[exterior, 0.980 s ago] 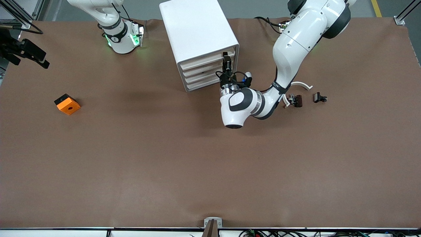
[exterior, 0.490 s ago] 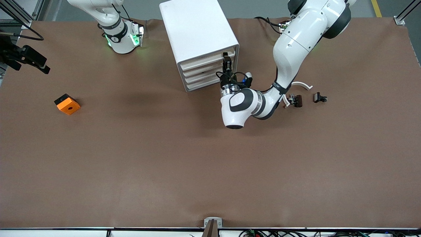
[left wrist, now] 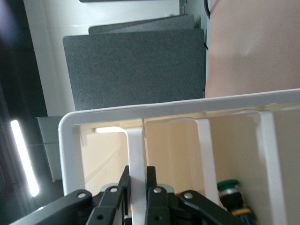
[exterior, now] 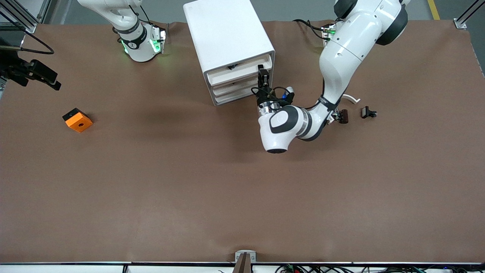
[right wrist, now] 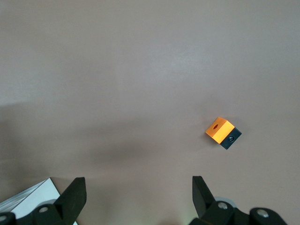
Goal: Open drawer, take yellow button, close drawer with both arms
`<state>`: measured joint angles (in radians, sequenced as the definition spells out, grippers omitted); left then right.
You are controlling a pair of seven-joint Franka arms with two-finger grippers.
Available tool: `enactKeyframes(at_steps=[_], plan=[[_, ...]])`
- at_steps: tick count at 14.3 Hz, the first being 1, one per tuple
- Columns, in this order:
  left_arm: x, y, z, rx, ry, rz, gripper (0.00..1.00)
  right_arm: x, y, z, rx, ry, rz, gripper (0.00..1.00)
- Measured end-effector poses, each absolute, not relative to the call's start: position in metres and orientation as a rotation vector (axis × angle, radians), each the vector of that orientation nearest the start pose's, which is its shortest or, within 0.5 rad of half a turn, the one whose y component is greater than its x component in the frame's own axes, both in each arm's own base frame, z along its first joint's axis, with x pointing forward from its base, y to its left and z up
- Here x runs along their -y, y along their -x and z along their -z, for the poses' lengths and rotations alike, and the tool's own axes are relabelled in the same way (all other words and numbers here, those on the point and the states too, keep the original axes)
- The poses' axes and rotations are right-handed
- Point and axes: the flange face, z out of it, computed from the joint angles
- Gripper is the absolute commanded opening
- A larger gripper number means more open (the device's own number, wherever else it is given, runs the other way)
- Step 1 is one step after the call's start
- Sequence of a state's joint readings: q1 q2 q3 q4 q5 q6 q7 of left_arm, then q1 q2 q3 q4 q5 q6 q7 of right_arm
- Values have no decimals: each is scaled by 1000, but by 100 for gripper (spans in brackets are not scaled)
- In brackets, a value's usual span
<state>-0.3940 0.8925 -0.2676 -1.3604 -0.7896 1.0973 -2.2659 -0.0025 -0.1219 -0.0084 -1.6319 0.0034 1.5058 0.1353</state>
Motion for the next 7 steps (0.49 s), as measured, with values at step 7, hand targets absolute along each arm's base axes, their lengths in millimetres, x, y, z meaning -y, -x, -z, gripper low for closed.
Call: enactKeyframes(at_steps=[7], plan=[[404,-498,-239,1485,1261,-1389,14,7,-508,-674,-147,3132,51,100]])
